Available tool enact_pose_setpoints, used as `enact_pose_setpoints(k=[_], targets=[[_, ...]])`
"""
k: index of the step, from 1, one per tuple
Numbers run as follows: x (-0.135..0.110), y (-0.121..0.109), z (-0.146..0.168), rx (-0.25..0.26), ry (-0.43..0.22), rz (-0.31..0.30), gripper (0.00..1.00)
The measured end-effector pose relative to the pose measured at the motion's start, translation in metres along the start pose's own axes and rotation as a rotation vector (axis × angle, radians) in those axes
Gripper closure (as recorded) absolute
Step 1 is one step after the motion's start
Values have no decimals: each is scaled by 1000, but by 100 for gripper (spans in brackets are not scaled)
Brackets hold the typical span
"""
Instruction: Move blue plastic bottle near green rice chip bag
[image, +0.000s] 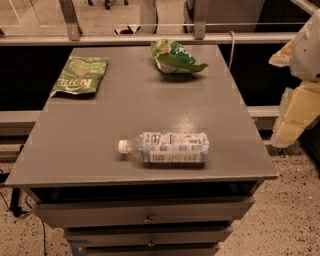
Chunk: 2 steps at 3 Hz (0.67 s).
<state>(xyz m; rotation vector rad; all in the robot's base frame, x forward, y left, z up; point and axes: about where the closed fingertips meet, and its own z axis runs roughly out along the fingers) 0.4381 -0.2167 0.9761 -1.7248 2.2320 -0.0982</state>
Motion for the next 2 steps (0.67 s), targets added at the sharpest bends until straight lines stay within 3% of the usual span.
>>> enact_pose_setpoints(k=[1, 2], targets=[[0, 0, 0, 0, 0, 0, 0], [-5, 0, 5, -10, -45, 24, 0]])
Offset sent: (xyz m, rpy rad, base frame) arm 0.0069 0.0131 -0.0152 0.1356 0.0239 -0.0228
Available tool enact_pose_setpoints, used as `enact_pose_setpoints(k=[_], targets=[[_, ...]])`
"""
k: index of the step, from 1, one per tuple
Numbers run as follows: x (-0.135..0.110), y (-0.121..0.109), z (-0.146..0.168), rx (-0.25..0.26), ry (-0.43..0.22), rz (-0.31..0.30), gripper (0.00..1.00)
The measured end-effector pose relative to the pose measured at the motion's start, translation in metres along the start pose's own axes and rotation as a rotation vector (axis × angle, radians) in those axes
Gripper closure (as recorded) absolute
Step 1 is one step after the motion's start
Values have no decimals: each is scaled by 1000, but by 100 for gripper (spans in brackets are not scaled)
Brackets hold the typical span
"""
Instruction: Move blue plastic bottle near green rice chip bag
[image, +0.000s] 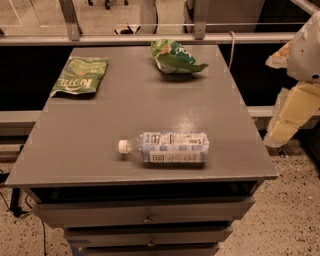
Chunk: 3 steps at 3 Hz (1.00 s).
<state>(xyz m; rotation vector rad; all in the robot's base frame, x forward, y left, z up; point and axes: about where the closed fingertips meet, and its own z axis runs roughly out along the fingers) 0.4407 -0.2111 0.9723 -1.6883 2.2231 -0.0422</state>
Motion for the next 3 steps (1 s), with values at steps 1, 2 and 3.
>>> enact_pose_setpoints(k=[1, 2, 3], targets=[[-26, 7, 32, -56, -105, 42, 0], [-62, 28, 65, -119, -226, 40, 0], [-88, 51, 83, -166, -311, 30, 0]])
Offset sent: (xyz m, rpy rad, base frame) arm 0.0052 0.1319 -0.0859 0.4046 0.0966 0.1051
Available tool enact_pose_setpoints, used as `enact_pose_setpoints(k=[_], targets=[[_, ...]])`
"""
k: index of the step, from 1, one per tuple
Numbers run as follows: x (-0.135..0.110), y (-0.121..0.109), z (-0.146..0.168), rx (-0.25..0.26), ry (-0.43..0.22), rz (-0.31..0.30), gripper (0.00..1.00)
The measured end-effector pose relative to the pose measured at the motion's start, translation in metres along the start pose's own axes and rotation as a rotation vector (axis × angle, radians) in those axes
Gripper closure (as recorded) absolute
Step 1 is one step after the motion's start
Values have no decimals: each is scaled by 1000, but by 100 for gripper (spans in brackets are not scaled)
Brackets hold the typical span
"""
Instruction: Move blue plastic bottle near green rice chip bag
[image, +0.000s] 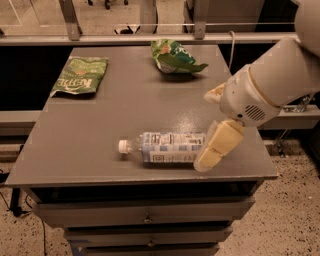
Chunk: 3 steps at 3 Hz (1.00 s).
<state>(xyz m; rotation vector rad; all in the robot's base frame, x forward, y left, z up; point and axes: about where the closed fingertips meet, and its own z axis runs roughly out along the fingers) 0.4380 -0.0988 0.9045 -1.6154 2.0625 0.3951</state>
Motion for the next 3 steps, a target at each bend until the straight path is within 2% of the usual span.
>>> enact_pose_setpoints(k=[1, 2, 3], targets=[[-10, 22, 23, -22, -40, -33, 0], [-10, 32, 43, -25, -53, -58, 0], [-9, 31, 63, -16, -54, -76, 18]])
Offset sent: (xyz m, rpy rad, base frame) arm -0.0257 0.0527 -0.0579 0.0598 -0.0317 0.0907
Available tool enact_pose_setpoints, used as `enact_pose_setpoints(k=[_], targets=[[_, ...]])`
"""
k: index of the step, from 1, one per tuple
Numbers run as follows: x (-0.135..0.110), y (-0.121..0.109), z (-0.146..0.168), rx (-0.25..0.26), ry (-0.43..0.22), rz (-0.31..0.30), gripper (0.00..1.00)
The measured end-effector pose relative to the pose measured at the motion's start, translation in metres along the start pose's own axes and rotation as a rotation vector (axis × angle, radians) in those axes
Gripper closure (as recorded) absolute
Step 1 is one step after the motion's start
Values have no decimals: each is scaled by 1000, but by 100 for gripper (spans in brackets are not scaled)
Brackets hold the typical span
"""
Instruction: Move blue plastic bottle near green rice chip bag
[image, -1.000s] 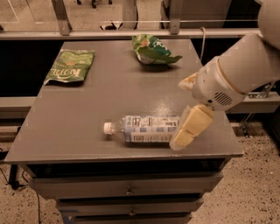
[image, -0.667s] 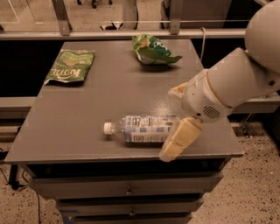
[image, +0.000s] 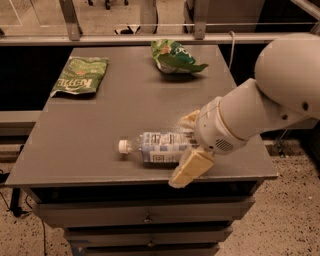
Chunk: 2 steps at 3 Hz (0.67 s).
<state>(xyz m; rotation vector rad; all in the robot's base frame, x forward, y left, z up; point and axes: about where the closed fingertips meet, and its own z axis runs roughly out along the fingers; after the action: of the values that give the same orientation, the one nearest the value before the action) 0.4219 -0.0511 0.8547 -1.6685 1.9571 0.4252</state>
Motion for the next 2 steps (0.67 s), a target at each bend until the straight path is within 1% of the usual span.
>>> enact_pose_setpoints(k=[1, 2], targets=[[2, -6, 15, 11, 9, -14, 41], [4, -11, 21, 21, 20, -26, 65]])
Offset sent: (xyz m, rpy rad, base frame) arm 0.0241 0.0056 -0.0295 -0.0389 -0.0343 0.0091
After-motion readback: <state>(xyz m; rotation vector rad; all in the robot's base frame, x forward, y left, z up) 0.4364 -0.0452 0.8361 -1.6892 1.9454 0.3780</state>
